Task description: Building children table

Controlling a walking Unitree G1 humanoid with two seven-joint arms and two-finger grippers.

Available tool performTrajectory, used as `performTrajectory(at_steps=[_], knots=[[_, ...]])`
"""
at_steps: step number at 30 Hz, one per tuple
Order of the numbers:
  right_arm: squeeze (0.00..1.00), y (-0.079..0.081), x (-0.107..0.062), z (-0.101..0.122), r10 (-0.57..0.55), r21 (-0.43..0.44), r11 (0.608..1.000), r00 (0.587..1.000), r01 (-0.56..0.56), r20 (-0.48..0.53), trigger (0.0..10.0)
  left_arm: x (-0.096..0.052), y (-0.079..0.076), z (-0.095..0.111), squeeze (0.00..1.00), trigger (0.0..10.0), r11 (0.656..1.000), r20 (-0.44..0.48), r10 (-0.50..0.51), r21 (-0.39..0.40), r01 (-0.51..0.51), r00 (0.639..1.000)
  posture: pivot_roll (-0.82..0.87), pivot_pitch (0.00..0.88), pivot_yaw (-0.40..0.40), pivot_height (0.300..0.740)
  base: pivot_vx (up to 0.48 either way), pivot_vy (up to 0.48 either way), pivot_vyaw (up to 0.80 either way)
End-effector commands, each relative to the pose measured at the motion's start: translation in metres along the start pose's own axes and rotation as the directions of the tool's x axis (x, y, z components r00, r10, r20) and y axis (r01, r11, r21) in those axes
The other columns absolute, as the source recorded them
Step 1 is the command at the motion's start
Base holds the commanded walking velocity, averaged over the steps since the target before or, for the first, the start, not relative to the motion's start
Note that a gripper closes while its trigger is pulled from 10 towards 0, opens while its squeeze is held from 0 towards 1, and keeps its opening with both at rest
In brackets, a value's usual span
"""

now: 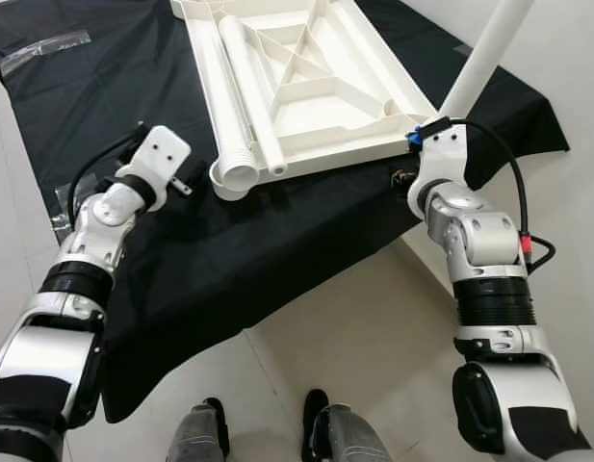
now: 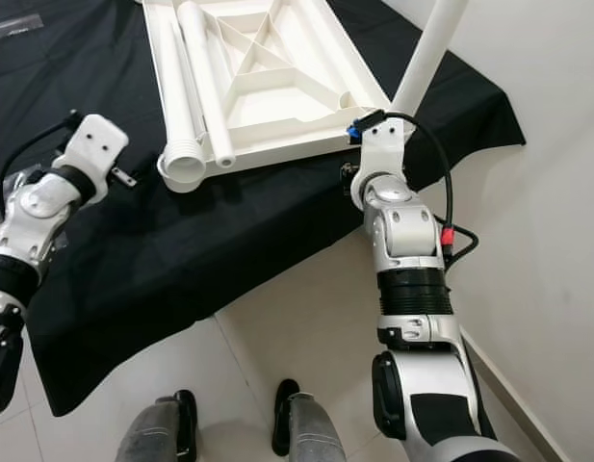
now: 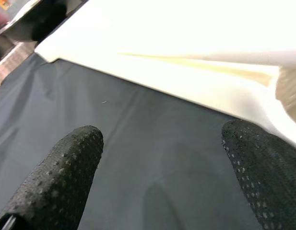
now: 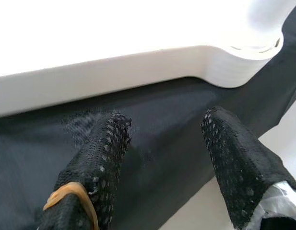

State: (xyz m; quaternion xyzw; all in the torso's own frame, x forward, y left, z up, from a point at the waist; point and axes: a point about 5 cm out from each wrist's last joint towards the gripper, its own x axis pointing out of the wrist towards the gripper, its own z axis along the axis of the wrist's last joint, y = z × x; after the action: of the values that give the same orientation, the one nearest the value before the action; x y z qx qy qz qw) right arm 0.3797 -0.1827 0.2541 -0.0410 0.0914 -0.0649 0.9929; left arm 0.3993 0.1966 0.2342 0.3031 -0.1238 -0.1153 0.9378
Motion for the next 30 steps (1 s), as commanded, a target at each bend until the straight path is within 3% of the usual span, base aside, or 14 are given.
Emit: performTrajectory(at_steps=[1,7,12,13,18,21,22,24,27,30], knots=[[0.0,-0.001,-0.003,0.006,-0.005,0.03,1.0,1.0,0.004,0.009,10.0,0.002,-0.013,-0.002,0.0,10.0,0.999,-0.008,-0.039,0.015,0.039,0.999,-0.02,0.378,-0.005,0.74,0.0,0.0,0.0],[0.0,-0.004,-0.001,0.012,-0.02,0.056,0.998,1.0,0.019,0.019,10.0,0.007,-0.023,0.002,0.0,10.0,0.998,0.012,-0.06,-0.006,0.06,0.998,-0.03,0.393,0.004,0.74,0.0,0.0,0.0],[0.0,-0.018,0.01,0.013,-0.068,0.069,0.995,0.998,0.067,0.018,10.0,0.012,-0.035,0.01,0.0,10.0,0.996,0.051,-0.088,-0.026,0.089,0.995,-0.02,0.405,0.005,0.74,0.0,0.0,0.0],[0.0,-0.028,0.018,0.007,-0.101,0.09,0.991,0.995,0.101,-0.012,10.0,0.014,-0.044,0.017,0.0,10.0,0.992,0.095,-0.115,-0.038,0.119,0.989,-0.01,0.409,0.003,0.74,0.0,0.0,0.0],[0.0,-0.034,0.025,-0.001,-0.129,0.097,0.987,0.991,0.132,-0.034,10.0,0.016,-0.053,0.027,0.0,10.0,0.987,0.151,-0.14,-0.052,0.149,0.979,-0.01,0.413,0.002,0.74,0.0,0.0,0.0],[0.0,-0.04,0.031,-0.01,-0.158,0.09,0.983,0.987,0.161,-0.036,10.0,0.018,-0.074,0.049,0.0,10.0,0.972,0.283,-0.196,-0.069,0.224,0.939,0.01,0.417,-0.003,0.74,0.0,0.0,0.0],[0.0,-0.04,0.031,-0.01,-0.158,0.09,0.983,0.987,0.161,-0.036,10.0,0.018,-0.074,0.049,0.0,10.0,0.972,0.283,-0.196,-0.069,0.224,0.939,0.01,0.417,-0.003,0.74,0.0,0.0,0.0],[0.0,-0.045,0.034,-0.011,-0.193,0.085,0.978,0.981,0.193,-0.002,10.0,0.013,-0.101,0.074,0.0,10.0,0.947,0.407,-0.253,-0.081,0.311,0.878,0.01,0.411,-0.006,0.74,0.0,0.0,0.0],[0.0,-0.047,0.035,-0.012,-0.208,0.08,0.975,0.978,0.207,0.011,10.0,0.01,-0.11,0.083,0.0,10.0,0.937,0.448,-0.267,-0.085,0.339,0.853,0.02,0.409,-0.007,0.74,0.0,0.0,0.0],[0.0,-0.056,0.035,0.009,-0.279,0.055,0.96,0.954,0.275,0.11,10.0,-0.006,-0.136,0.105,0.0,10.0,0.908,0.533,-0.303,-0.089,0.408,0.79,0.02,0.385,-0.018,0.74,0.0,0.0,0.0]])
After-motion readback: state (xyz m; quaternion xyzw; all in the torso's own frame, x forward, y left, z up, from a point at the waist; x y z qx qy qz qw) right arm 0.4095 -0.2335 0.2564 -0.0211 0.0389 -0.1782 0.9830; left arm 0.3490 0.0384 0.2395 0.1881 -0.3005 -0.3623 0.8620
